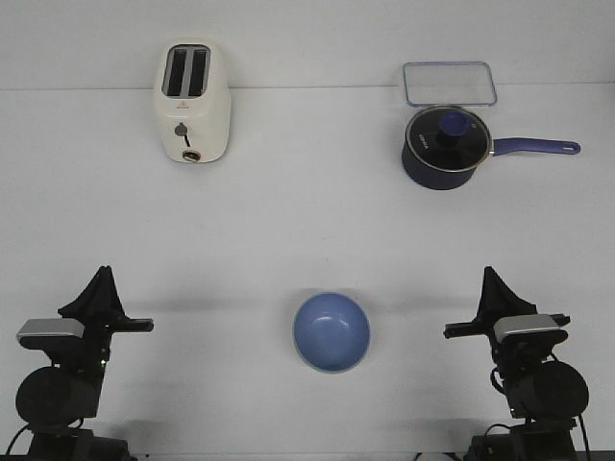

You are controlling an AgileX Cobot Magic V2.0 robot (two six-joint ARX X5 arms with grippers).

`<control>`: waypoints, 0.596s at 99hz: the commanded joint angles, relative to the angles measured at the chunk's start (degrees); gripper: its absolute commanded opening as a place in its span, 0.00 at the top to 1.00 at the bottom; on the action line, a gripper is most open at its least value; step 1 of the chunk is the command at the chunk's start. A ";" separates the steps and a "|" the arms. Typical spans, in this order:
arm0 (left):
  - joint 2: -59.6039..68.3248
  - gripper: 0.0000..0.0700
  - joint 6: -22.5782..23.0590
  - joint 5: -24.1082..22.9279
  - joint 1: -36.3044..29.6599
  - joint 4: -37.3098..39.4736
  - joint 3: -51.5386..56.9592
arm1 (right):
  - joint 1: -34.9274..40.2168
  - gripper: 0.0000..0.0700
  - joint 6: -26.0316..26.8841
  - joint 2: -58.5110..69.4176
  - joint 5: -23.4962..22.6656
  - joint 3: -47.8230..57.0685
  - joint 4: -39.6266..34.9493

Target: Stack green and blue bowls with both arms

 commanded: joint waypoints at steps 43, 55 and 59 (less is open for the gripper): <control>-5.79 0.98 2.64 5.64 4.96 -1.36 -6.16 | 0.00 1.00 -0.22 -0.02 0.22 0.42 0.63; -11.52 0.98 2.08 6.78 6.78 -1.22 -11.98 | 0.00 1.00 -0.22 -0.02 0.20 0.42 0.63; -13.51 0.98 2.08 6.78 7.06 -1.29 -13.75 | 0.00 1.00 -0.20 -0.02 0.22 0.42 0.66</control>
